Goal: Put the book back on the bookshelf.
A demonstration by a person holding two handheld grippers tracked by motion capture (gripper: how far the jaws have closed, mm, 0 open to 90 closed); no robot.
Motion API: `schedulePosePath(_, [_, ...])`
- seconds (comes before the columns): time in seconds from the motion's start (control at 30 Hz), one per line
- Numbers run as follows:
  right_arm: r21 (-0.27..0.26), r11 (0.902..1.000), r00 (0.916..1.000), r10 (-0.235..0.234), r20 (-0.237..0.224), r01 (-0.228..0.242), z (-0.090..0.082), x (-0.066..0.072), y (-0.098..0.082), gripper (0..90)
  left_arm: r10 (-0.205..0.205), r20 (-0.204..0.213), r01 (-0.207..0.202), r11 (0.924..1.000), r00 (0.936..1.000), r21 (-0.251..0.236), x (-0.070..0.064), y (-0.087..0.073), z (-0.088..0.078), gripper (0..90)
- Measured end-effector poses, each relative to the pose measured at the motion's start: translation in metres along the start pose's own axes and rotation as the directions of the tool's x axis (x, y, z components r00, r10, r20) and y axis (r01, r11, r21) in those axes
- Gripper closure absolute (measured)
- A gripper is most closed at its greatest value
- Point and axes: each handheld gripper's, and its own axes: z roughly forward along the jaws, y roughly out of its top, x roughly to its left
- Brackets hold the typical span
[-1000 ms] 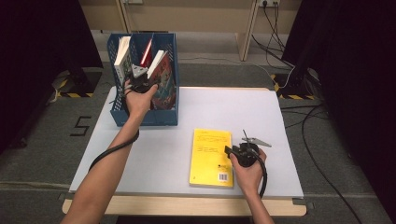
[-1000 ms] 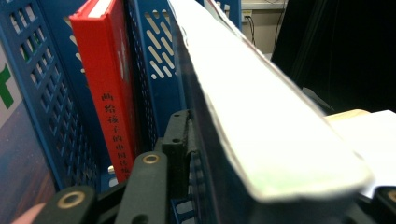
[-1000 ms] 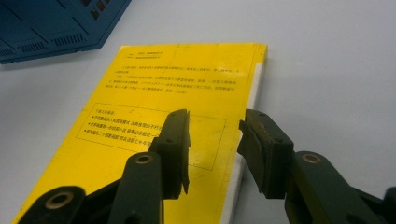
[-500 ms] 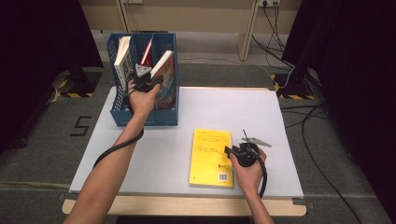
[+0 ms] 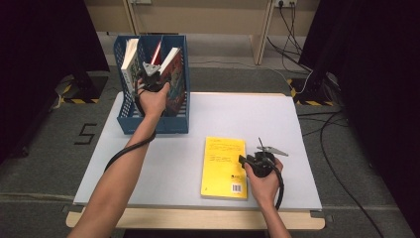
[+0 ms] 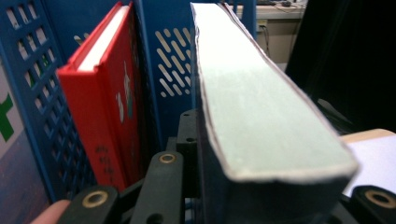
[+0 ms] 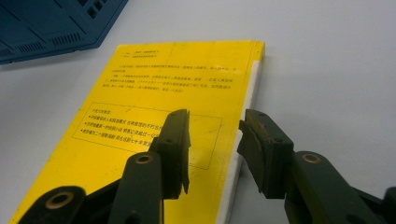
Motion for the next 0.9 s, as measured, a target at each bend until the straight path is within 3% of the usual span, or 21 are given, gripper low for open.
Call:
schedulePosePath(0.13, [0.002,1.0,1.0,0.003,0.0,-0.003,0.0,0.0,0.0,61.2,-0.002,-0.021,0.002,1.0,0.9998,0.007,0.0,-0.004,0.01,74.3])
schedulePosePath(0.47, [0.008,1.0,1.0,-0.002,-0.001,0.002,0.002,-0.001,-0.001,61.2,-0.004,-0.06,0.002,0.9994,0.9982,-0.034,0.001,-0.009,0.017,73.9])
schedulePosePath(0.6, [0.01,0.9999,1.0,-0.004,-0.002,0.004,0.002,-0.002,-0.002,61.2,0.003,-0.056,-0.005,0.9991,0.9984,-0.041,0.0,-0.011,0.016,73.1])
schedulePosePath(0.7, [0.012,0.9999,1.0,-0.005,0.0,0.005,0.002,-0.001,-0.002,61.1,0.0,-0.031,-0.001,0.9999,0.9995,-0.015,0.001,-0.008,0.014,69.3])
schedulePosePath(0.9, [0.019,0.9998,1.0,-0.002,0.0,0.002,0.002,-0.001,-0.003,60.9,0.001,-0.009,-0.001,0.9999,1.0,-0.012,0.003,-0.008,-0.003,61.9])
